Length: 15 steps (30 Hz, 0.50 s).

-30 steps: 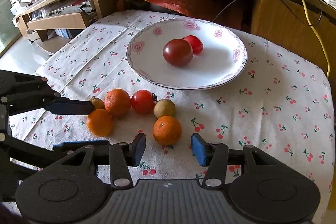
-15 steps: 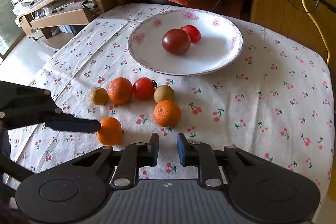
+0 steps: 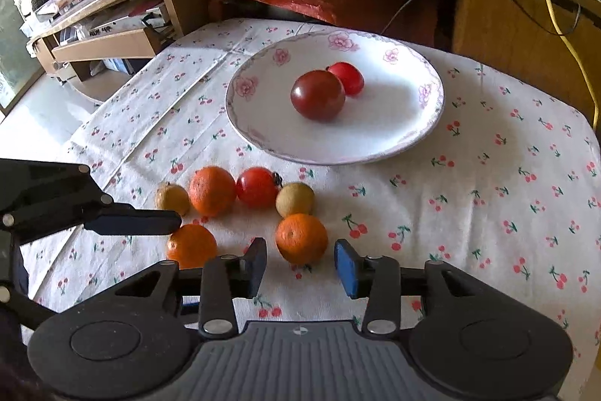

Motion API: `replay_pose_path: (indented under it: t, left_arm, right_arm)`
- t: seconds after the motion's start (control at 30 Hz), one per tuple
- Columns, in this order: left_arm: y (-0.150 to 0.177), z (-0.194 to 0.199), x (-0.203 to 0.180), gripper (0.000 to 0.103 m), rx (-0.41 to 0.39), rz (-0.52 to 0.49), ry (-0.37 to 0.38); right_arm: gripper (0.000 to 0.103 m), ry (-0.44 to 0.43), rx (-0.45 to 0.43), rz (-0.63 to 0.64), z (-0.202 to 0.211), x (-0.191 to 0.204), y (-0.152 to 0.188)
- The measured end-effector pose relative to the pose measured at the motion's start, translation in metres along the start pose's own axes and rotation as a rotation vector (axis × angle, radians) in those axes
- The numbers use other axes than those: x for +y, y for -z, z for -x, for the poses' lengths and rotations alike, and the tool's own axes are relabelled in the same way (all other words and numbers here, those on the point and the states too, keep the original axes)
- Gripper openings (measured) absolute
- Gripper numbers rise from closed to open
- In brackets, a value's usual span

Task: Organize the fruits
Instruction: 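Withdraw both tools from the bowl toward the remaining fruit, then grasp an orange with the left tool while the right tool grasps another orange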

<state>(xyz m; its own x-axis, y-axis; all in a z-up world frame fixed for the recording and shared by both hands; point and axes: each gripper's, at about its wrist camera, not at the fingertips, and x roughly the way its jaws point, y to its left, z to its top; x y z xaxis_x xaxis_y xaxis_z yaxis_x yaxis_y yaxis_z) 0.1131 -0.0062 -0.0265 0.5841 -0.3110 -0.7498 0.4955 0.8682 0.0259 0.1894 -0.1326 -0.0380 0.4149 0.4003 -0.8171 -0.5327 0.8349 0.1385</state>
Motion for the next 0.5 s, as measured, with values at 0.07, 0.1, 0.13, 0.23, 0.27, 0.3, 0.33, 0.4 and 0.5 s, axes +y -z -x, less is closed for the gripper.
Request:
replay_pose_path:
  t: [0.07, 0.1, 0.13, 0.23, 0.27, 0.3, 0.33, 0.4, 0.5]
  left_arm:
    - [0.0, -0.003, 0.001, 0.058, 0.002, -0.002, -0.01]
    - [-0.001, -0.004, 0.001, 0.058, 0.007, -0.005, -0.018]
    - [-0.001, -0.007, 0.001, 0.058, 0.015, -0.012, -0.032]
    - [-0.001, -0.017, 0.005, 0.057, 0.062, -0.007, -0.046]
    - [0.0, -0.021, 0.007, 0.057, 0.076, 0.016, -0.033]
    - [-0.001, -0.022, 0.01, 0.055, 0.074, 0.048, -0.018]
    - [-0.002, -0.023, 0.012, 0.053, 0.078, 0.062, -0.007]
    - [-0.003, -0.024, 0.012, 0.052, 0.08, 0.074, -0.006]
    - [-0.005, -0.026, 0.011, 0.048, 0.076, 0.079, -0.013]
  right_arm:
    - [0.036, 0.001, -0.001, 0.004, -0.003, 0.002, -0.003]
    - [0.036, 0.003, -0.001, 0.007, -0.004, 0.003, -0.004]
    - [0.035, 0.006, 0.001, 0.009, -0.005, 0.003, -0.004]
    - [0.027, 0.019, 0.001, 0.004, -0.005, 0.001, -0.004]
    - [0.026, 0.019, 0.001, 0.0, -0.005, 0.0, -0.004]
    - [0.025, 0.014, 0.0, -0.008, -0.004, -0.001, -0.004]
    - [0.025, 0.014, 0.0, -0.014, -0.004, -0.003, -0.003]
    - [0.025, 0.019, 0.0, -0.018, -0.002, -0.004, -0.002]
    - [0.024, 0.023, 0.005, -0.012, 0.0, -0.004, 0.0]
